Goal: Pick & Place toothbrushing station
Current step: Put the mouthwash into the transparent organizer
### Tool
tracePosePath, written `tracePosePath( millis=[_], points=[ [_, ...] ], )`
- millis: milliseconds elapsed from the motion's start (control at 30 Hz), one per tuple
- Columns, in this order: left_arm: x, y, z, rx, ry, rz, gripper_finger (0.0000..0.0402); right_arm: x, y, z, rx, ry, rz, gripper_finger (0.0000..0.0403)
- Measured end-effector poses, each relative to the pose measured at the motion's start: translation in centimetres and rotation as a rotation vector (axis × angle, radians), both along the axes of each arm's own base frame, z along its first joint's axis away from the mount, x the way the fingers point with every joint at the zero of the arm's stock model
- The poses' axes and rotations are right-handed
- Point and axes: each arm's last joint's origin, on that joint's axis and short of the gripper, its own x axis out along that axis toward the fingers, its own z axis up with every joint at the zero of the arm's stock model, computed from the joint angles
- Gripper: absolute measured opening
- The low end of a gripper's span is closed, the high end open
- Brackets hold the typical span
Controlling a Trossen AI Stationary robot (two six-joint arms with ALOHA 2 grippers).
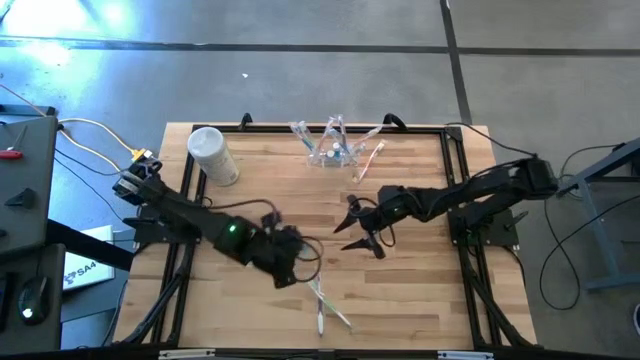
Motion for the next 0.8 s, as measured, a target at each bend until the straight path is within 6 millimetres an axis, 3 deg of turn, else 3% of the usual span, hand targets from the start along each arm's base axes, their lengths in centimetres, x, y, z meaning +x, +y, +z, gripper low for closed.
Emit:
tracePosePath(
  millis=[133, 367, 567, 800],
  points=[
    [2.1, 1.4, 0.1, 0.128, -0.001, -0.135, 0.0090, 1.0, 0.0, -1.0, -0.009, -0.033, -0.037, 0.0231],
    [5.0, 2.9, -1.5, 0.242, 0.028, -0.279, 0.0090, 1.8, -0.2, -2.4, -0.120, -0.032, -0.223, 0.0231],
    [6.0, 3.4, -2.4, 0.266, 0.047, -0.326, 0.0090, 1.8, 1.0, -2.8, -0.139, -0.024, -0.231, 0.0231],
    [6.4, 3.2, -2.1, 0.294, 0.002, -0.365, 0.0090, 1.7, 1.8, -3.0, -0.150, -0.014, -0.239, 0.0231]
  ],
)
